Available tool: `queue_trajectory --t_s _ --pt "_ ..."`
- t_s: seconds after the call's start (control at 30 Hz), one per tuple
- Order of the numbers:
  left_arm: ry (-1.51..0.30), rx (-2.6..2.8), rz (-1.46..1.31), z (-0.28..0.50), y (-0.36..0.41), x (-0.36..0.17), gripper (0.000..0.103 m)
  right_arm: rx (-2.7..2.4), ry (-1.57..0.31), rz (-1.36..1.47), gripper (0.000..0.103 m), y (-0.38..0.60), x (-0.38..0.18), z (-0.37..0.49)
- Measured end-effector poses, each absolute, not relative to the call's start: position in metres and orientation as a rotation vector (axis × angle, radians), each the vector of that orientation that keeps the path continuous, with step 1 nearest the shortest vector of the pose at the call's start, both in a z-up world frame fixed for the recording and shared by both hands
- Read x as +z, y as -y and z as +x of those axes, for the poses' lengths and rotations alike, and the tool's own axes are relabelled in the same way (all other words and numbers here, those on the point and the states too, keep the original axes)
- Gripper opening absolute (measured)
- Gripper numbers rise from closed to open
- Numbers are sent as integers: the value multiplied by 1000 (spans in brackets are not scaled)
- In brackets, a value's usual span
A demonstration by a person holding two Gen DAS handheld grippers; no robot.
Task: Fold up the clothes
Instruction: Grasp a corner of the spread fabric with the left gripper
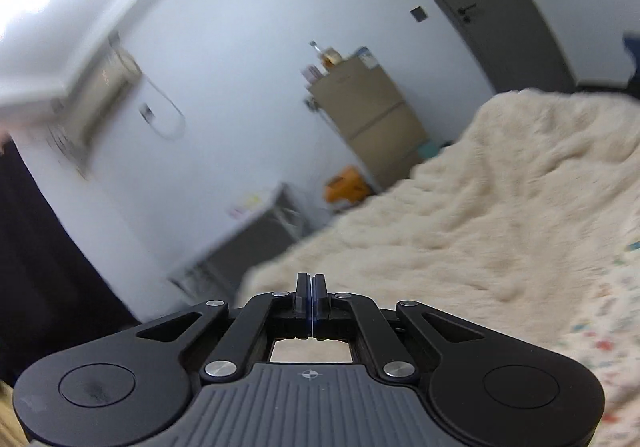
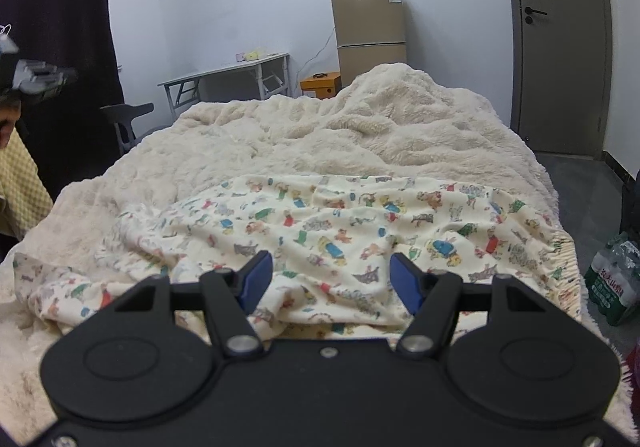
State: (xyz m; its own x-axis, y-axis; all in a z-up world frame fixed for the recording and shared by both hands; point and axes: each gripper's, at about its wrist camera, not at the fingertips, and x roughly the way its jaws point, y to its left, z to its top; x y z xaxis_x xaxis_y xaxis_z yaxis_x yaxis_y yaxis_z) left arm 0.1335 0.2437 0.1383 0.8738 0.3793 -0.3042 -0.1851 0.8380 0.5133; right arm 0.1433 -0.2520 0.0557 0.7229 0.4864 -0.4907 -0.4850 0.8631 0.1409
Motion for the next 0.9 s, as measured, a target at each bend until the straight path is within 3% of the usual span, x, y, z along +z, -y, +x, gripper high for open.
queue_trajectory --t_s 0.03,0.07,0.17,0.23,0.33,0.67,0.9 --pt "-444 267 426 133 -254 133 22 535 -543 6 63 253 56 144" --pt "-477 228 351 134 -266 125 26 532 -543 10 63 255 57 144" --pt "-575 181 182 140 -298 95 31 529 -539 14 63 258 58 145" --pt "-666 158 -4 145 -334 58 43 526 -540 17 63 259 58 145" --pt "-730 150 -337 140 -387 -3 49 522 -543 17 63 260 57 146" --pt "-625 110 -1061 82 -435 -133 51 504 -549 26 63 264 54 148" --pt "-653 121 -1021 89 -417 -129 50 493 -540 30 63 267 56 147"
